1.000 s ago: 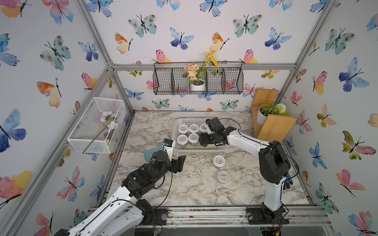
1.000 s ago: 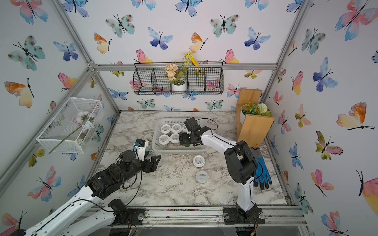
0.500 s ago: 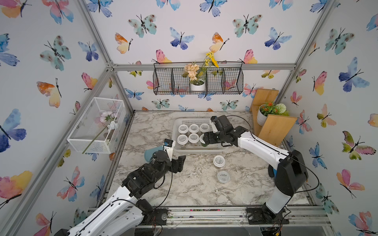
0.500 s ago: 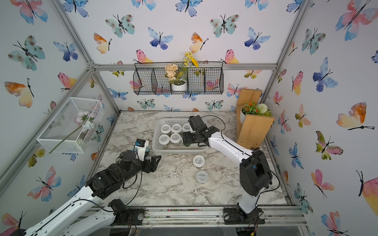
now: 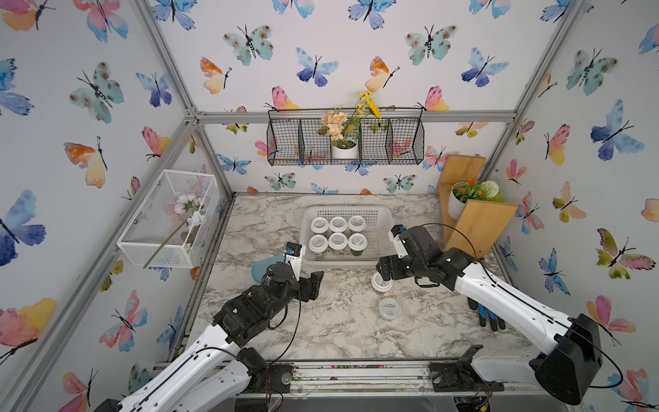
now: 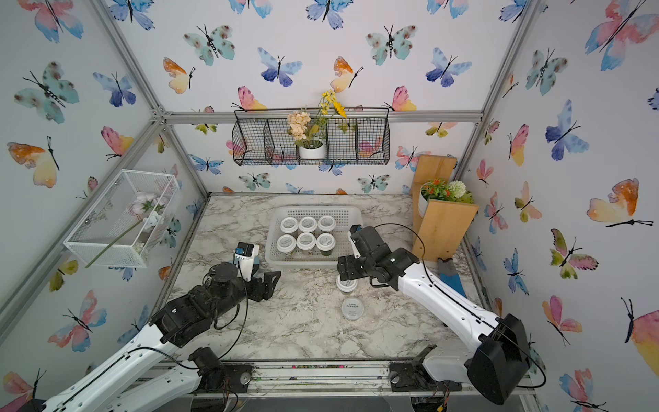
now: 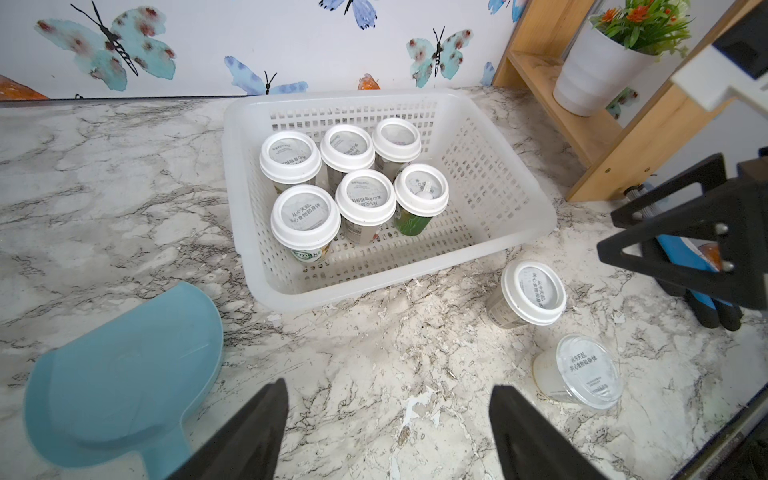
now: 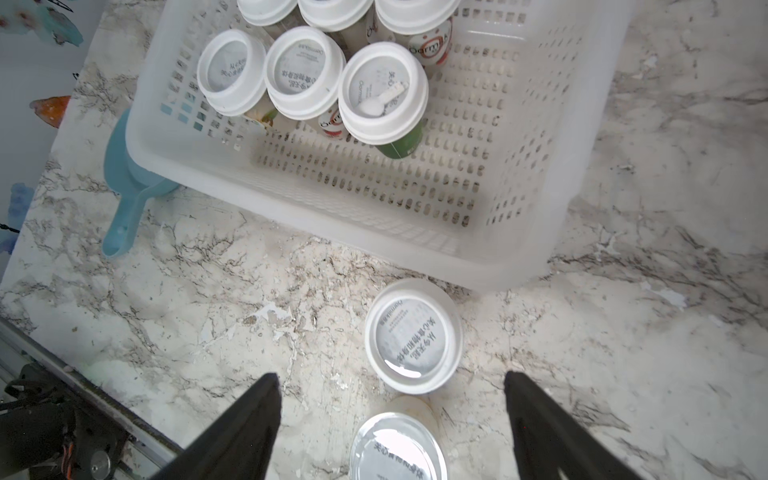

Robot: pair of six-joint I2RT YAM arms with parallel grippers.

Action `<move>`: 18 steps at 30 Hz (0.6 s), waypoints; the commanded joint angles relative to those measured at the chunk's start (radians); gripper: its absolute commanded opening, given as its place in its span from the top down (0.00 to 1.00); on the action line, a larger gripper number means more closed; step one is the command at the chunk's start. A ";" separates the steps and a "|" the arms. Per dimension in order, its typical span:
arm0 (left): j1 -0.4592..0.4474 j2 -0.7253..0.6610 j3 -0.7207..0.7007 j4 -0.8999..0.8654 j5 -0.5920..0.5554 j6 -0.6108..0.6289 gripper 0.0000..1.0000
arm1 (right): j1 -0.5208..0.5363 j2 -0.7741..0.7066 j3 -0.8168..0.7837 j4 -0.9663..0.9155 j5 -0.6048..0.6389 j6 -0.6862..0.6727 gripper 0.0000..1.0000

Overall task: Put the yogurt in the basket
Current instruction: Pick up the yogurt from the center of the board.

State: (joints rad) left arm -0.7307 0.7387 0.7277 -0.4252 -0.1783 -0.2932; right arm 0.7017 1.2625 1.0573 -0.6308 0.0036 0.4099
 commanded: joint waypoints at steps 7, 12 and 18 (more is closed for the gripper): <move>0.104 0.013 -0.002 0.009 0.053 0.011 0.18 | 0.002 -0.045 -0.041 -0.098 0.032 -0.046 0.13; 0.106 0.029 -0.003 0.007 0.051 0.011 0.18 | 0.002 -0.019 -0.057 -0.108 0.041 -0.051 0.13; 0.106 0.040 -0.007 0.013 0.071 0.006 0.18 | 0.004 0.015 -0.071 -0.107 0.042 -0.046 0.16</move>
State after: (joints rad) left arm -0.6292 0.7807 0.7273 -0.4236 -0.1574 -0.2924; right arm 0.7021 1.2652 1.0046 -0.7181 0.0196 0.3721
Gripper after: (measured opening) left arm 0.819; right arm 0.840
